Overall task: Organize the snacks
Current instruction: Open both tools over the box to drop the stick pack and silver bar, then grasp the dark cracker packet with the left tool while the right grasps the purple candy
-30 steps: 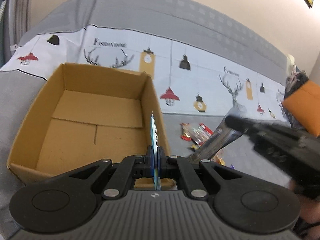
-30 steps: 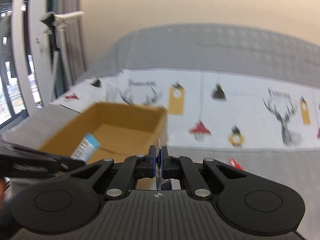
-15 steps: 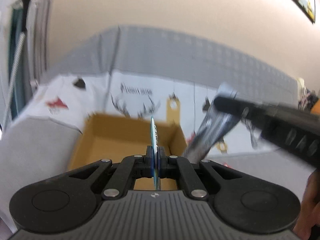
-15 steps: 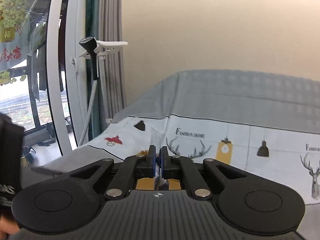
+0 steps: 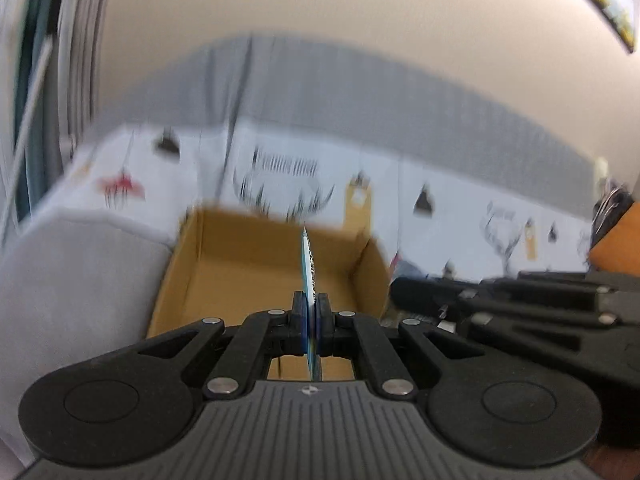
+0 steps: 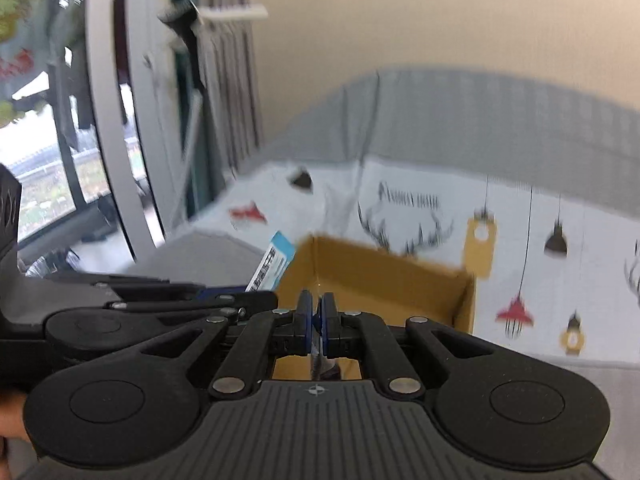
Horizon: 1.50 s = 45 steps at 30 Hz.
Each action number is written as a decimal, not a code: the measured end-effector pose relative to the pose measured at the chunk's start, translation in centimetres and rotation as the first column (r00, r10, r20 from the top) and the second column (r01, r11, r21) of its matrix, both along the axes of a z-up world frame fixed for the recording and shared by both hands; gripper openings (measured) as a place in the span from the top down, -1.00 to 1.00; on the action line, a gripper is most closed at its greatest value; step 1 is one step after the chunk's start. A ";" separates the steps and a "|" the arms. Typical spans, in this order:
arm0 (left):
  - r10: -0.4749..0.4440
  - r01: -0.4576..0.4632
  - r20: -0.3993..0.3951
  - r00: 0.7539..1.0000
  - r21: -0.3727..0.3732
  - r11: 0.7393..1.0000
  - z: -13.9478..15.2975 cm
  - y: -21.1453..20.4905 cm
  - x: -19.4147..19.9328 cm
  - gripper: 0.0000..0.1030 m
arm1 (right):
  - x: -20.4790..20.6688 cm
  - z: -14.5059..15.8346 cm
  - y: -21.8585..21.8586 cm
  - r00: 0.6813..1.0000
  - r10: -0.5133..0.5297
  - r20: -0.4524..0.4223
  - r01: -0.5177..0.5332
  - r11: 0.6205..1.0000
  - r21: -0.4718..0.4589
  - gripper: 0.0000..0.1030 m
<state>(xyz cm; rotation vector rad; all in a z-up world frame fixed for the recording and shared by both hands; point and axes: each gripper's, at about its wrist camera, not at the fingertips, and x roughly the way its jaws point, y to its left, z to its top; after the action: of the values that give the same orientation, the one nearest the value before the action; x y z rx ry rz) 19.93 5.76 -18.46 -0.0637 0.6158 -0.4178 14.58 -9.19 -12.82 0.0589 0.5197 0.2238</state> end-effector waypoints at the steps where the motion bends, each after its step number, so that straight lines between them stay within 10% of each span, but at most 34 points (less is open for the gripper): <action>1: 0.005 -0.005 -0.032 0.999 0.014 1.000 -1.4 -0.1 0.9 0.94 | 0.8 -1.1 -0.1 1.000 -0.006 -0.025 0.007 1.000 0.003 0.91; 11: 0.051 -0.034 -0.195 0.979 0.086 0.996 -9.7 0.8 5.8 0.93 | 7.1 -8.7 0.1 0.985 -0.048 -0.164 0.046 0.999 -0.020 0.83; 13: 0.068 -0.051 -0.208 0.976 0.085 0.995 -9.6 1.0 5.9 0.62 | 8.4 -9.3 0.1 0.978 -0.049 -0.205 0.046 0.999 -0.019 0.20; 14: 0.082 -0.065 -0.216 0.973 0.083 0.994 -9.3 1.1 5.8 0.01 | 8.8 -9.6 -0.2 0.973 -0.046 -0.227 0.049 0.999 0.007 -0.42; 15: 0.097 -0.081 -0.214 0.972 0.082 0.993 -8.9 1.2 5.7 -0.48 | 8.7 -9.8 -0.5 0.972 -0.045 -0.231 0.056 0.998 0.042 -0.59; 30: 0.027 -0.011 -0.105 0.994 0.153 0.988 -4.7 -5.8 -2.5 -0.67 | -3.3 -7.1 -12.3 0.974 -0.201 -0.105 0.214 0.969 0.124 -0.66; 40: -0.103 0.118 -0.118 0.988 0.125 0.985 -5.0 -11.4 -6.1 -0.51 | -9.1 -10.6 -17.0 0.970 -0.208 -0.129 0.231 0.952 0.203 0.28; 45: -0.212 0.230 -0.181 0.960 0.083 0.970 -6.3 -15.7 -6.6 -0.18 | -10.3 -11.9 -19.8 0.954 -0.264 -0.140 0.288 0.937 0.197 0.30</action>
<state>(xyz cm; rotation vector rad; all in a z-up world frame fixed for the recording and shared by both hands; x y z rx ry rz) 13.28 -9.92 -24.81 0.0696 0.8173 -0.6008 4.23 -29.04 -24.69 0.3566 0.5902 -0.0001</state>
